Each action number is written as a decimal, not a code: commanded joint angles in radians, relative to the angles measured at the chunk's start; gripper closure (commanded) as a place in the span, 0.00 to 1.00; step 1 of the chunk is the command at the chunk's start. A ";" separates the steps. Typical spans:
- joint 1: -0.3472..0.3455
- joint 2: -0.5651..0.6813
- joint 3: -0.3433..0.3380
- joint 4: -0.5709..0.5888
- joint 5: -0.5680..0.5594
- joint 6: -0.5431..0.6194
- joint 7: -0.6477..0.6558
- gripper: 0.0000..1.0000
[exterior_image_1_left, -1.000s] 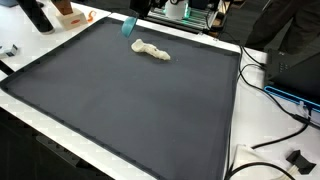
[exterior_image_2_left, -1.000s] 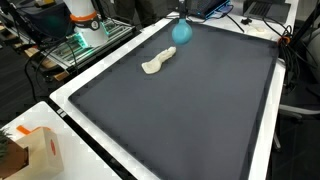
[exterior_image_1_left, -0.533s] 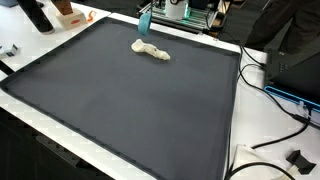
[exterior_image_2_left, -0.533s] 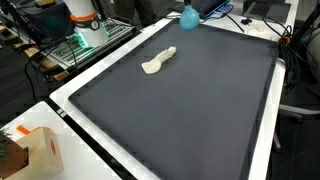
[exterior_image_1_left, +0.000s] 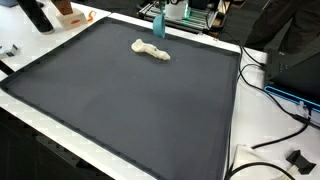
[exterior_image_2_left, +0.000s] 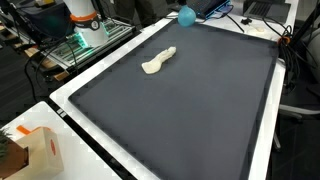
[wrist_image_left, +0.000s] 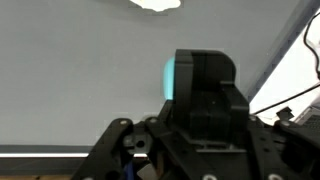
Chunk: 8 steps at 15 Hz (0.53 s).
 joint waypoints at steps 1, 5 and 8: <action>0.024 -0.031 -0.074 -0.043 0.206 -0.065 -0.148 0.75; -0.008 -0.010 -0.126 -0.062 0.395 -0.157 -0.280 0.75; -0.050 0.014 -0.138 -0.071 0.483 -0.228 -0.337 0.75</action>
